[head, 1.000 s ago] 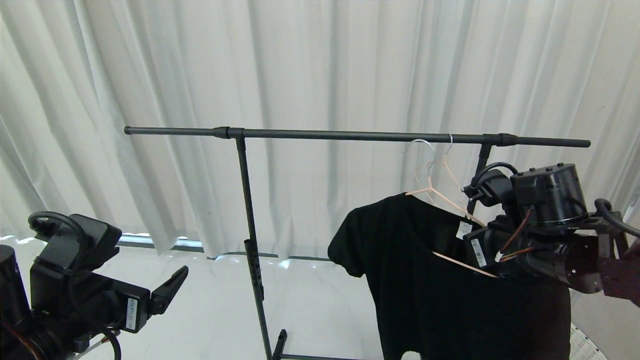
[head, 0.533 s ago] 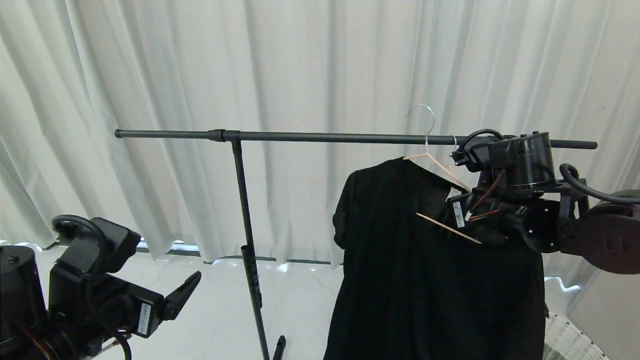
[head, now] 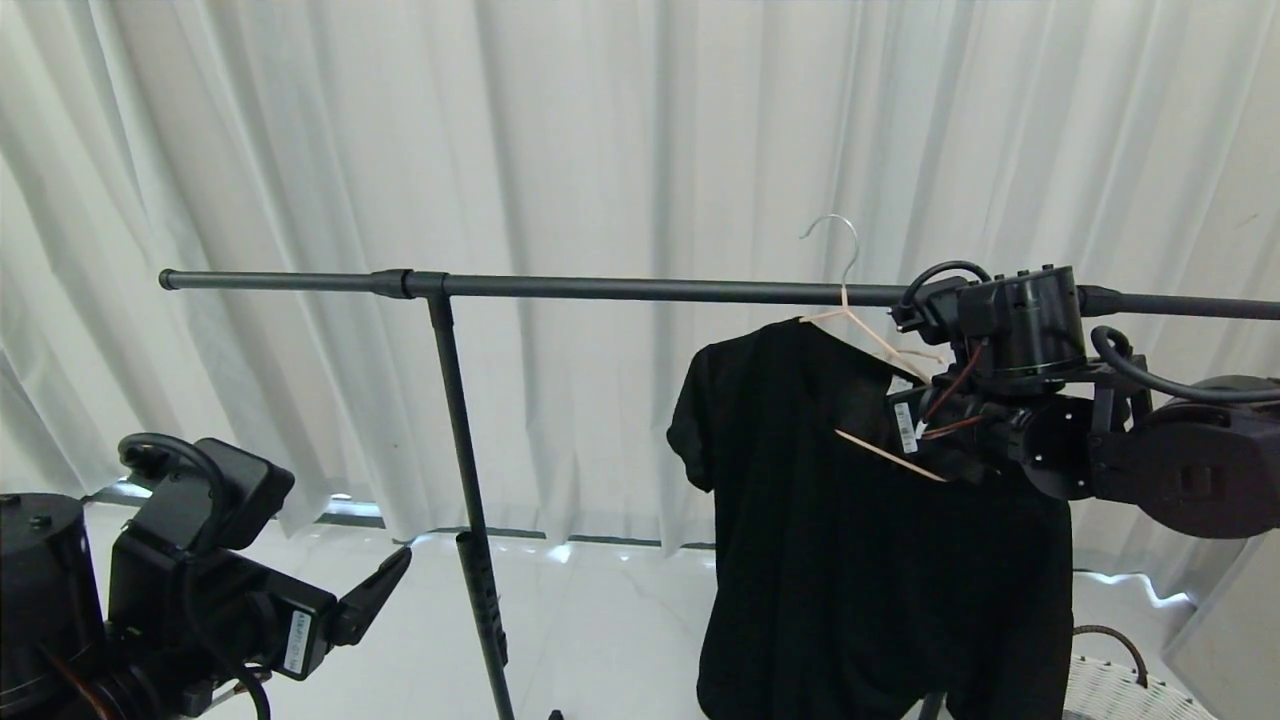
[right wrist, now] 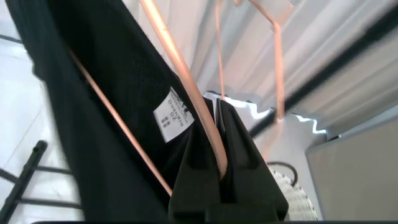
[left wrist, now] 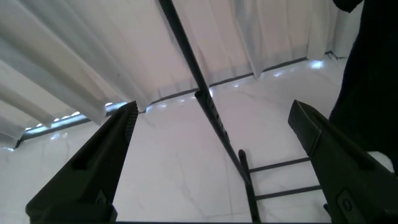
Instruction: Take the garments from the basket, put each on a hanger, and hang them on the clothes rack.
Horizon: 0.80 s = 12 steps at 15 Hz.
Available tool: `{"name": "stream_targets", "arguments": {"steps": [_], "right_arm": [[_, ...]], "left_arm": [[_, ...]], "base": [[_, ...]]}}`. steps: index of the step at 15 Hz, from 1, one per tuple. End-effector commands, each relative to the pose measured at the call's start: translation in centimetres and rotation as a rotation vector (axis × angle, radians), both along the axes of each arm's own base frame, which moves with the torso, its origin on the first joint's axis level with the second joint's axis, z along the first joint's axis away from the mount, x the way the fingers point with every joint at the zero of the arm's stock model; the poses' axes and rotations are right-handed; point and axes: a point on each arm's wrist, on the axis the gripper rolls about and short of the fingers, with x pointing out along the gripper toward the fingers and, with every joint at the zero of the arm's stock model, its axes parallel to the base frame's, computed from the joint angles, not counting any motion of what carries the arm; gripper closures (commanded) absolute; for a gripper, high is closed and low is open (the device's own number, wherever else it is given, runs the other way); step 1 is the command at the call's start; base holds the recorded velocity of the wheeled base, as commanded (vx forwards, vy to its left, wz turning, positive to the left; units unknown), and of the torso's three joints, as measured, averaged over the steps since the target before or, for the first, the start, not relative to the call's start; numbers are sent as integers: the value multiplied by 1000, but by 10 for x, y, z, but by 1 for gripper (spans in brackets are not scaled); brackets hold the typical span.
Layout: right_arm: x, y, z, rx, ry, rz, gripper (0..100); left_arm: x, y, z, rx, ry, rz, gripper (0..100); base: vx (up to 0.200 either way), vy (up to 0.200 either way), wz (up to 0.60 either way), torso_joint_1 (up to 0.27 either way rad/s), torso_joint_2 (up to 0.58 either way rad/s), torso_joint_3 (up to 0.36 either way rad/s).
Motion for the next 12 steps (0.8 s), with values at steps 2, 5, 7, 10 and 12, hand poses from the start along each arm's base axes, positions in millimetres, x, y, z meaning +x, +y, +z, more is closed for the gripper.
{"name": "stream_targets", "arguments": {"steps": [2, 5, 7, 10, 12], "right_arm": [[1, 1, -3, -5, 8, 1, 100], [10, 0, -11, -16, 24, -16, 100], [24, -2, -19, -27, 41, -42, 100], [35, -4, -32, -43, 69, -64, 100], [41, -3, -38, -53, 83, -71, 100]], "left_arm": [[0, -2, 0, 0, 0, -10, 0], [0, -2, 0, -1, -1, -10, 0], [0, -2, 1, -1, -5, -10, 0], [1, -2, 2, -1, -9, -11, 0], [1, -2, 2, 1, -9, -11, 0]], "base": [[0, 0, 0, 0, 0, 0], [0, 0, 0, 0, 0, 0], [0, 0, 0, 0, 0, 0], [0, 0, 0, 0, 0, 0], [0, 0, 0, 0, 0, 0]]}}
